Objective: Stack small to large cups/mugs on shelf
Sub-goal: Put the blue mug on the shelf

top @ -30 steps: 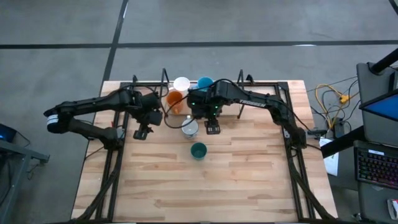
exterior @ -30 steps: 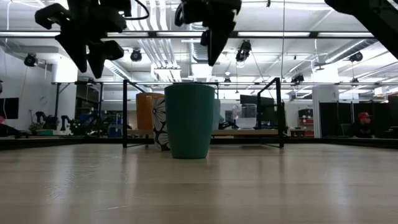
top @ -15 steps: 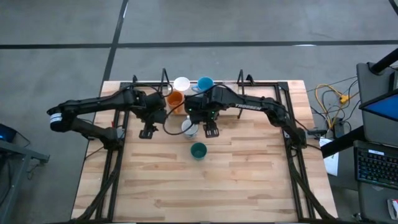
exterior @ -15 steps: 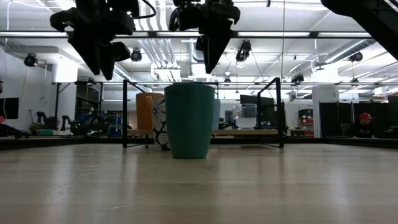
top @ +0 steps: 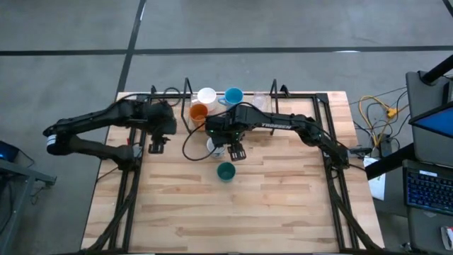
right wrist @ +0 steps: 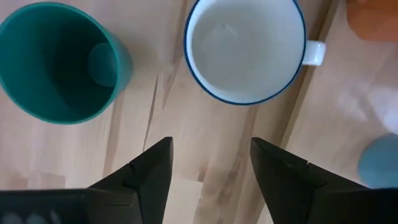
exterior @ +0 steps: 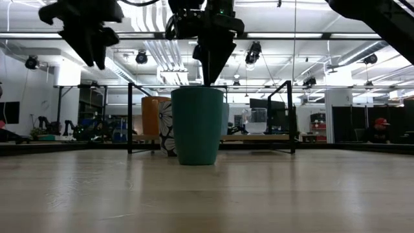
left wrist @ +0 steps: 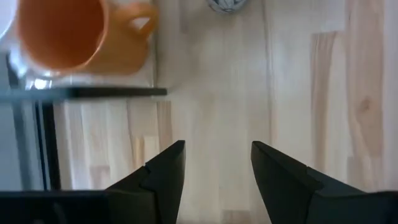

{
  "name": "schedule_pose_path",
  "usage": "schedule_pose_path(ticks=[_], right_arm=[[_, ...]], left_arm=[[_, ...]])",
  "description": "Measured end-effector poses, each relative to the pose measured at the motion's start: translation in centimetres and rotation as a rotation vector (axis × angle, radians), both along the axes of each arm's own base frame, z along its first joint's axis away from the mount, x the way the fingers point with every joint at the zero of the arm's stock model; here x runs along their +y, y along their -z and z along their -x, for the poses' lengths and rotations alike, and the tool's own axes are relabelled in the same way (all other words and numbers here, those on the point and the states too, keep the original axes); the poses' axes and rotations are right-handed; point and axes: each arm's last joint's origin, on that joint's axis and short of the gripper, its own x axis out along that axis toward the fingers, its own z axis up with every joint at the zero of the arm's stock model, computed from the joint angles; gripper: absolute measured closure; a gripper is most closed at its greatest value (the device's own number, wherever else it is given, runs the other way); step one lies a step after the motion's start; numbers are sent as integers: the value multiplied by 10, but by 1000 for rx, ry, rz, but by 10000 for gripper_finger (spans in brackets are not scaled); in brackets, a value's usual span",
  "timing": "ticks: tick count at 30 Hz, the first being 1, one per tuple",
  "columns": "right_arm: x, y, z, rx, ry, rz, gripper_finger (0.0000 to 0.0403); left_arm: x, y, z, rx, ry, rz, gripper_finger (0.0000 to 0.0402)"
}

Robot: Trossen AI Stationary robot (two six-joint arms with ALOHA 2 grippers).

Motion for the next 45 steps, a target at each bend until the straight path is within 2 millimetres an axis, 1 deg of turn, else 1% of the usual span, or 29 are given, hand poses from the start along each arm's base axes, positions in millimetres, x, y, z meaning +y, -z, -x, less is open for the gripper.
schedule_pose_path(ticks=[3,6,8,11,16,19,25,31,36,45], right_arm=[[4,-2,0,-5,-20,8,195],[17,-8,0,-32,-64,12,195],[26,-10,0,-43,-107,17,195],[35,-5,-5,-56,-149,21,195],[34,2,-14,-92,-176,54,195],[30,7,-17,-90,-182,116,195],[26,12,-19,-79,-157,100,195],[31,12,-19,-85,-159,1,195],[33,12,-19,-91,-173,-77,195],[30,13,-19,-98,-197,-81,195]], left_arm=[[-4,-7,15,-45,-107,35,233],[-8,-13,28,-116,-241,85,233],[-11,-17,36,-162,-287,104,233],[-13,-21,46,-206,-298,106,233],[-16,-22,53,-239,-289,99,233],[-15,-19,52,-227,-288,101,233],[-14,-11,45,-174,-291,113,233],[-12,-7,38,-140,-277,114,233],[-11,-6,36,-128,-257,111,233],[-11,-6,36,-126,-242,108,233]])
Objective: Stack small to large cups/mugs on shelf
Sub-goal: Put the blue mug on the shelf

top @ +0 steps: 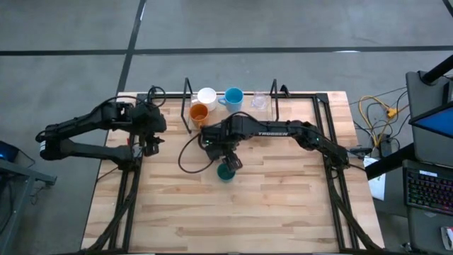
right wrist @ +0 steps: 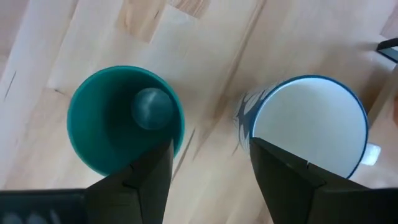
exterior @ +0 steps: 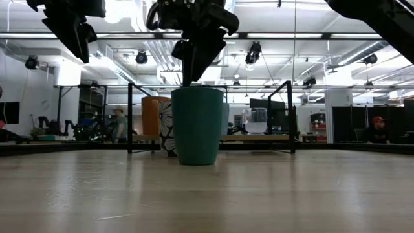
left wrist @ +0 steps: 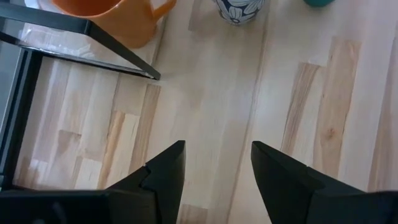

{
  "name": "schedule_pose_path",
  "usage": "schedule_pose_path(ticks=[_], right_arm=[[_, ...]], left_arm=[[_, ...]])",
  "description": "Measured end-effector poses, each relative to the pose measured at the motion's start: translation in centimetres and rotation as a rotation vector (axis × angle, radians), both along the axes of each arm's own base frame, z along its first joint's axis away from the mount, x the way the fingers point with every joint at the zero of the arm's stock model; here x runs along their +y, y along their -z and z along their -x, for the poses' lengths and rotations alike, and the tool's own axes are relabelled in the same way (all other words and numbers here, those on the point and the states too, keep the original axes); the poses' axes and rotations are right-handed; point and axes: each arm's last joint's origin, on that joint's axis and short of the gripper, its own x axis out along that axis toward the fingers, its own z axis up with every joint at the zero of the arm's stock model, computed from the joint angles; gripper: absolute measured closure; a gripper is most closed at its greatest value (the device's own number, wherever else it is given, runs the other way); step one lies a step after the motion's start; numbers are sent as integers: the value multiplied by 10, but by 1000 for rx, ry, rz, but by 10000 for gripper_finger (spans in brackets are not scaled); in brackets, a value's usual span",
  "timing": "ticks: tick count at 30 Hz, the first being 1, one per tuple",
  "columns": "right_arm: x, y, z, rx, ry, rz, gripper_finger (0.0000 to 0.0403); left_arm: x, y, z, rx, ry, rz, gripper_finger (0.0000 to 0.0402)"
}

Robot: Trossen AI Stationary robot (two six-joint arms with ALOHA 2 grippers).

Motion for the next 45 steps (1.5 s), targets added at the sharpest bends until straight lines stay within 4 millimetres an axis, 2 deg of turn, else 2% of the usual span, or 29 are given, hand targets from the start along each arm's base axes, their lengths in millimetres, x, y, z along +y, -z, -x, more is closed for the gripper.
schedule_pose_path(ticks=[12,22,34,45], right_arm=[[-9,22,-7,52,27,-3,195],[-14,22,-7,50,33,-25,195],[-42,22,-5,49,93,-30,195],[-41,27,-3,78,83,-62,195]], left_arm=[[0,0,0,-1,2,3,233],[0,0,0,-3,3,5,233],[0,0,0,-3,5,8,233],[0,0,0,-3,6,7,233]])
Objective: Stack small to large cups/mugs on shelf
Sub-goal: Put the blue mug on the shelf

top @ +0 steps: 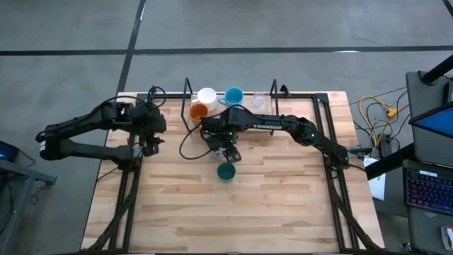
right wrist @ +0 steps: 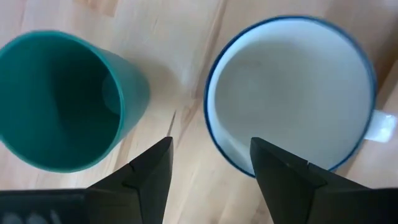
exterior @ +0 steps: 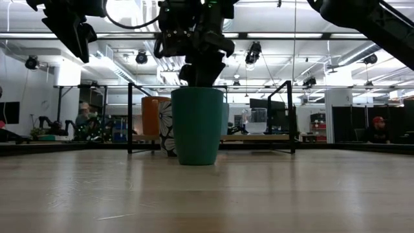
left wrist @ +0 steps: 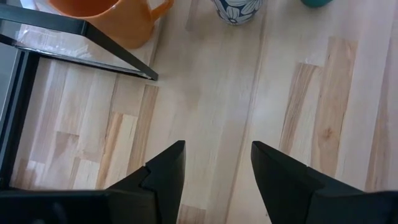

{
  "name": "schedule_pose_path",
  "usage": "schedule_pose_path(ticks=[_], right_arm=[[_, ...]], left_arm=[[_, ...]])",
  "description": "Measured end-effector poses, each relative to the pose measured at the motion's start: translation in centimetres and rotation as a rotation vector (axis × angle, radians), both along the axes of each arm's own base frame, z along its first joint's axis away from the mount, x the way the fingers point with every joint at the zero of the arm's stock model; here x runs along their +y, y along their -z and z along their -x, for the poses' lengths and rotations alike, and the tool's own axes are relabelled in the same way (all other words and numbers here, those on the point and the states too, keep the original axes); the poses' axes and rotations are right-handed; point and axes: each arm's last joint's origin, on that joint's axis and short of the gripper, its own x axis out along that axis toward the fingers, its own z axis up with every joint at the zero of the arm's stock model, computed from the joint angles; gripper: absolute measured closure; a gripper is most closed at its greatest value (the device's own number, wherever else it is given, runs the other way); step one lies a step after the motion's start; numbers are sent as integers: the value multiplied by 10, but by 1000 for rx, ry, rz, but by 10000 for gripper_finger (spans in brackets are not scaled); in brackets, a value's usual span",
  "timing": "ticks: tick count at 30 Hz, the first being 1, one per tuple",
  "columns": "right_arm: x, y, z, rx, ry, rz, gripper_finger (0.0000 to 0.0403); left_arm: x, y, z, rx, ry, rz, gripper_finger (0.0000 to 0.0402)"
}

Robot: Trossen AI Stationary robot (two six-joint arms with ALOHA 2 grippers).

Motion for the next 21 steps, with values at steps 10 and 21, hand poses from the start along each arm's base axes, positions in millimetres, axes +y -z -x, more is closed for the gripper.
schedule_pose_path(ticks=[10,21], right_arm=[[0,21,6,92,-28,-8,195],[-1,23,7,107,-50,26,214]], left_arm=[[0,0,0,0,0,-1,233],[0,0,0,1,0,-1,233]])
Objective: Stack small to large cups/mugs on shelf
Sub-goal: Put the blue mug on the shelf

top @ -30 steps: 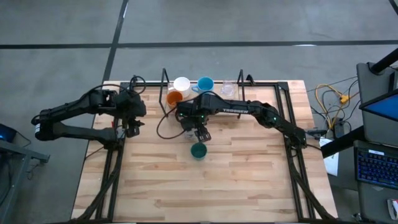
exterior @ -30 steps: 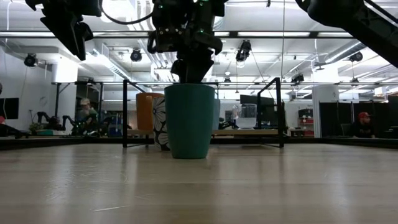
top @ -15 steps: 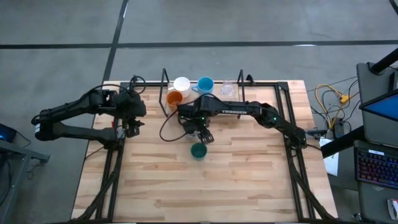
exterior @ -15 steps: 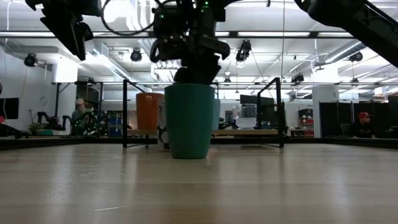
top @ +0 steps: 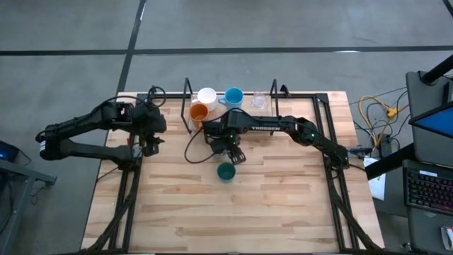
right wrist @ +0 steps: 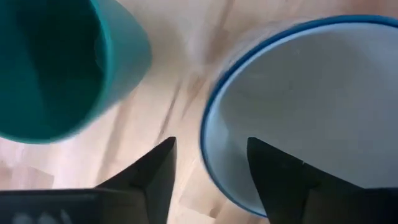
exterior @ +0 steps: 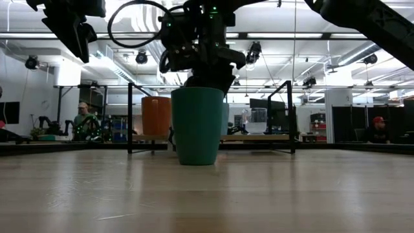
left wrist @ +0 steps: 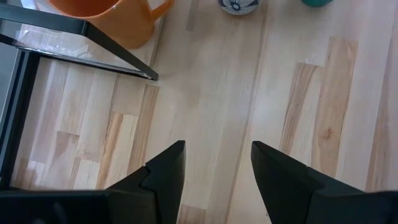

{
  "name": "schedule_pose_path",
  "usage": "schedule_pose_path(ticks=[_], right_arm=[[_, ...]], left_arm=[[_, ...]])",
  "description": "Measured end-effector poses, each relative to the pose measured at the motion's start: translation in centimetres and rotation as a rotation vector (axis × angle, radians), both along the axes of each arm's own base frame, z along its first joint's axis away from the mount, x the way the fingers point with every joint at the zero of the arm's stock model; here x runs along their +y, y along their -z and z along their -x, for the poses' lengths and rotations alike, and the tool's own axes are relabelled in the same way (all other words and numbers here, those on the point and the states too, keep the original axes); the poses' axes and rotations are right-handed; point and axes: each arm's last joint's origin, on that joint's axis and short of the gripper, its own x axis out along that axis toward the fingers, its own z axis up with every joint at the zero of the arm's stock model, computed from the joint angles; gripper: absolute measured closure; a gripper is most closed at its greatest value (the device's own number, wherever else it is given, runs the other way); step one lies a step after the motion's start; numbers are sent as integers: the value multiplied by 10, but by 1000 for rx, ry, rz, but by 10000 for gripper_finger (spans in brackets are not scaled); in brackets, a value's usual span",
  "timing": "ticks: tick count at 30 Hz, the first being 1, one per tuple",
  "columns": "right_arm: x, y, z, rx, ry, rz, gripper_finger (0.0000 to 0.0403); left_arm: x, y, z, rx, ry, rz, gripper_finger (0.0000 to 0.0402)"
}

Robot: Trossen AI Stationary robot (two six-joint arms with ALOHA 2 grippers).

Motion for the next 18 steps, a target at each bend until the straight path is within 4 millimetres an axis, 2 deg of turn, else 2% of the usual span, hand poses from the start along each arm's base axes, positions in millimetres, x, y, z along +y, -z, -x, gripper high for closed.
schedule_pose_path(ticks=[3,9,18], right_arm=[[-2,0,1,10,-22,78,258],[-6,0,1,16,-48,116,376],[-1,0,1,24,-80,173,389]], left_arm=[[0,0,0,0,0,0,233],[0,0,0,1,0,0,233],[0,0,0,1,0,0,233]])
